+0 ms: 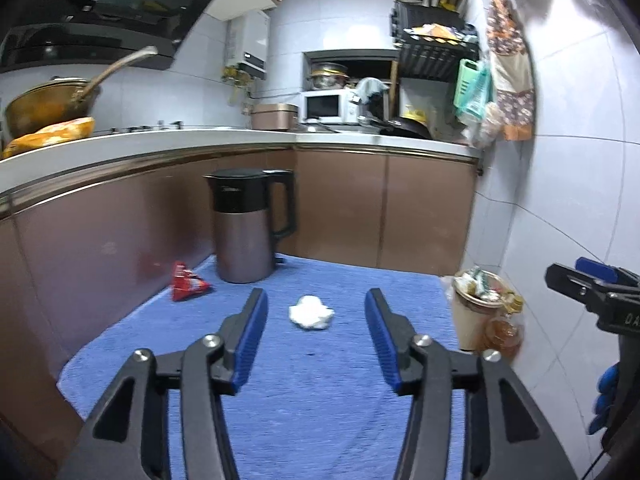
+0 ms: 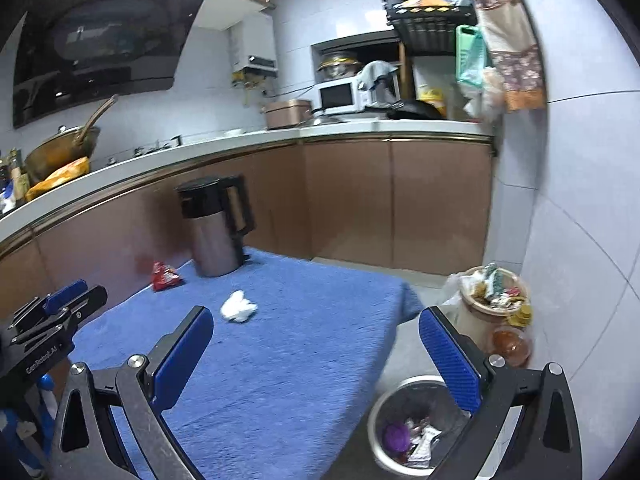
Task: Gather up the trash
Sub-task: 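Move both tools back over the table toward the tissue and red bag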
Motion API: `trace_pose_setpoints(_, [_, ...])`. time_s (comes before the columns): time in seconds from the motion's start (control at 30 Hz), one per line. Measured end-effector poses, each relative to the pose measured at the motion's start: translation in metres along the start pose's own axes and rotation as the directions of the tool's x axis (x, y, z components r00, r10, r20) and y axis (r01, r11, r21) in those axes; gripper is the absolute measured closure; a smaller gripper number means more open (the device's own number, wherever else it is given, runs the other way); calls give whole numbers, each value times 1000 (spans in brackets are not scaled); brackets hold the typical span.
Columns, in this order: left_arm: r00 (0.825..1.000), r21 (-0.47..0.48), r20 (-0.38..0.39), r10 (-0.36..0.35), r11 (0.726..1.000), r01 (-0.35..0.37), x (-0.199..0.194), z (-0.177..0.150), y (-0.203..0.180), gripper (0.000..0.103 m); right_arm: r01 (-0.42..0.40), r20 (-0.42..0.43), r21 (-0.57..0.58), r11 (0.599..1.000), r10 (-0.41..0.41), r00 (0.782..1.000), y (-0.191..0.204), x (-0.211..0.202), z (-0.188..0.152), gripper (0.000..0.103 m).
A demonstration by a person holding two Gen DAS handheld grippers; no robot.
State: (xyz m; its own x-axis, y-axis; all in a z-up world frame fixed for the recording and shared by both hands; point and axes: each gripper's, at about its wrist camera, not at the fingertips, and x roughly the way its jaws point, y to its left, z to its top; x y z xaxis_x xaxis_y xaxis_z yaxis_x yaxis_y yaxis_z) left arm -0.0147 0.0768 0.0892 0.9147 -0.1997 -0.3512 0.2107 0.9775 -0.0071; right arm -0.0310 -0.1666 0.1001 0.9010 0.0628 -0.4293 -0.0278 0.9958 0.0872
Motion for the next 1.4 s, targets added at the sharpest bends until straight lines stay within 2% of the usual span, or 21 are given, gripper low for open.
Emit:
trace_pose_setpoints(0.03, [1000, -7, 0, 6, 1000, -6, -2, -1, 7, 41, 0, -5, -8, 1000, -1, 1000, 5, 1, 1, 0])
trace_pose_setpoints(0.17, [999, -27, 1, 38, 999, -38, -5, -5, 35, 39, -50, -20, -22, 998, 50, 999, 20, 6, 3, 0])
trace_pose_setpoints(0.43, [996, -57, -48, 77, 995, -79, 13, -16, 74, 36, -73, -35, -45, 996, 71, 997, 43, 23, 10, 0])
trace_pose_setpoints(0.67, [988, -55, -99, 122, 990, -128, 44, -28, 94, 35, -113, -101, -62, 992, 106, 989, 54, 61, 8, 0])
trace_pose_setpoints(1.0, [962, -46, -216, 167, 982, -181, 114, -45, 126, 35, -180, -223, -79, 981, 158, 962, 65, 137, -1, 0])
trace_pose_setpoints(1.27, [931, -73, -297, 212, 967, -243, 175, -55, 179, 35, -239, -289, -80, 968, 206, 935, 76, 201, -2, 0])
trace_pose_setpoints(1.4, [934, -115, -300, 191, 965, -235, 204, -44, 207, 35, -266, -312, -74, 961, 231, 921, 83, 231, -5, 0])
